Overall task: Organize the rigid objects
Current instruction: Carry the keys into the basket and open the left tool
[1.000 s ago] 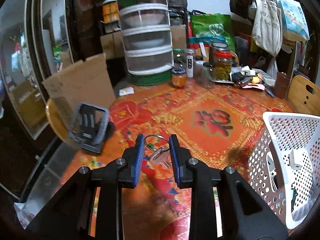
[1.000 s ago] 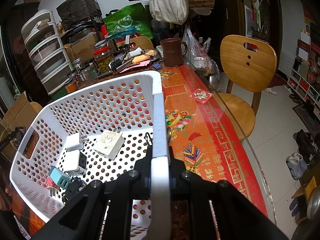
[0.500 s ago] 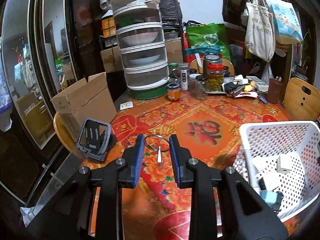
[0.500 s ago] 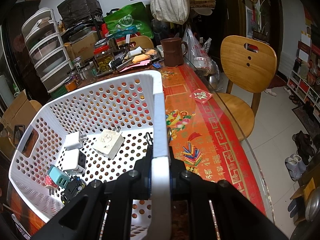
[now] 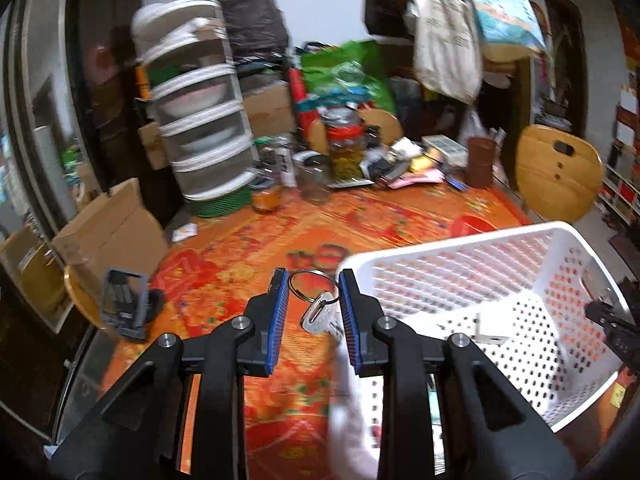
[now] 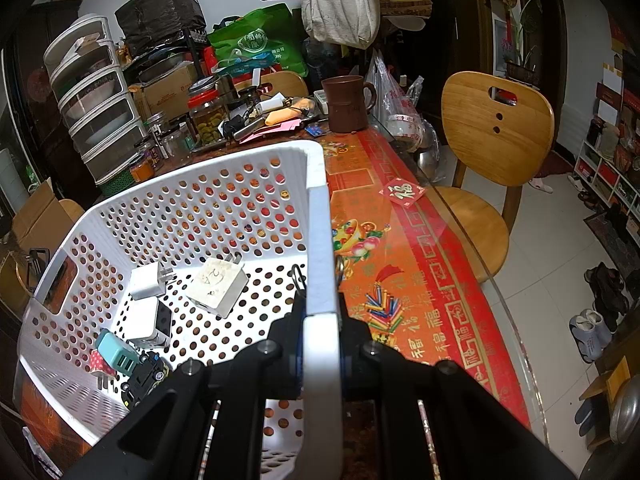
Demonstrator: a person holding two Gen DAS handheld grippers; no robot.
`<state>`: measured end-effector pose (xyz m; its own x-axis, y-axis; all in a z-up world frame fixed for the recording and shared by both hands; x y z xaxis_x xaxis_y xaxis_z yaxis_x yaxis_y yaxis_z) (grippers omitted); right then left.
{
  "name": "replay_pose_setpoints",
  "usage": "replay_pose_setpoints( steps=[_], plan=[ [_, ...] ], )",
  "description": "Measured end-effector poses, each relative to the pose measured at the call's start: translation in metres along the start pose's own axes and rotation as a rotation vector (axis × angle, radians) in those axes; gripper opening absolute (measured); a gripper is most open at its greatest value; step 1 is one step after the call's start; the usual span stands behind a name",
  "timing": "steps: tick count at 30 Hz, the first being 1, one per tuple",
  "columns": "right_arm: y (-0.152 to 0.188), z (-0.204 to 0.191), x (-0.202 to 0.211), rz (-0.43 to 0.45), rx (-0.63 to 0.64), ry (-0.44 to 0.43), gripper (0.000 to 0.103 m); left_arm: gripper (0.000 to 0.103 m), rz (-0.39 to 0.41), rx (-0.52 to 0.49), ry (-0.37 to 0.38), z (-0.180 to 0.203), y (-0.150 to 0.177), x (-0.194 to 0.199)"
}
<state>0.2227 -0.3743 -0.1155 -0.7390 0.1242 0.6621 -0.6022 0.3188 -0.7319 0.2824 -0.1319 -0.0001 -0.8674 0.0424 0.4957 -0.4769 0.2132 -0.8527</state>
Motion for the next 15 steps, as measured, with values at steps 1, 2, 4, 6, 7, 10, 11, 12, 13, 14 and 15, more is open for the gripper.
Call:
replay_pose_setpoints(
  steps=[1,2,4,6,7,10,11,12,13,14,15],
  plan=[
    [0.001,0.0,0.0,-0.001,0.0,0.001,0.01,0.024,-0.018,-0.014,0.011,0.01,0.002,-0.005],
    [0.001,0.001,-0.001,-0.001,0.0,0.0,0.01,0.024,-0.034,-0.025,0.018,0.019,0.003,-0.009],
    [0.0,0.0,-0.001,0.0,0.002,-0.001,0.01,0.024,-0.062,-0.058,0.025,0.037,0.008,-0.019],
    [0.001,0.0,-0.001,0.0,0.002,0.0,0.01,0.024,-0.078,-0.088,0.017,0.05,0.015,-0.028],
    [0.001,0.0,-0.001,0.0,0.002,0.0,0.01,0.024,-0.084,-0.097,0.018,0.055,0.017,-0.032],
    [0.001,0.0,-0.001,0.0,0.002,0.0,0.01,0.024,-0.102,-0.127,0.01,0.068,0.024,-0.042],
    [0.001,0.0,-0.001,0.0,0.002,0.0,0.01,0.024,-0.118,-0.138,0.013,0.075,0.028,-0.046],
    [0.001,0.0,-0.001,0.0,0.002,0.001,0.01,0.024,-0.126,-0.14,0.018,0.076,0.03,-0.049],
    [0.001,0.0,-0.001,0.0,0.002,0.001,0.01,0.024,-0.133,-0.143,0.02,0.08,0.033,-0.052],
    [0.001,0.0,-0.001,0.0,0.002,0.0,0.01,0.024,-0.142,-0.147,0.02,0.083,0.035,-0.054],
    [0.001,-0.001,-0.001,0.0,0.002,0.0,0.01,0.024,-0.151,-0.148,0.02,0.083,0.036,-0.058]
  ],
)
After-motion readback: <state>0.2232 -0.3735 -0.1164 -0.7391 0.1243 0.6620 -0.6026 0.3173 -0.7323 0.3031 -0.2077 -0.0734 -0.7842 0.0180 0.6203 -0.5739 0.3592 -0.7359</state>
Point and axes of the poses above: each gripper's, at about its wrist camera, not at the fingertips, and x roughly against the way its jaws point, z to its right, y to its underside, the point moved 5 cm from there along -x, roughly the way its jaws point, and after that the axes turned 4 degrees about z, right-handed, at the moved point
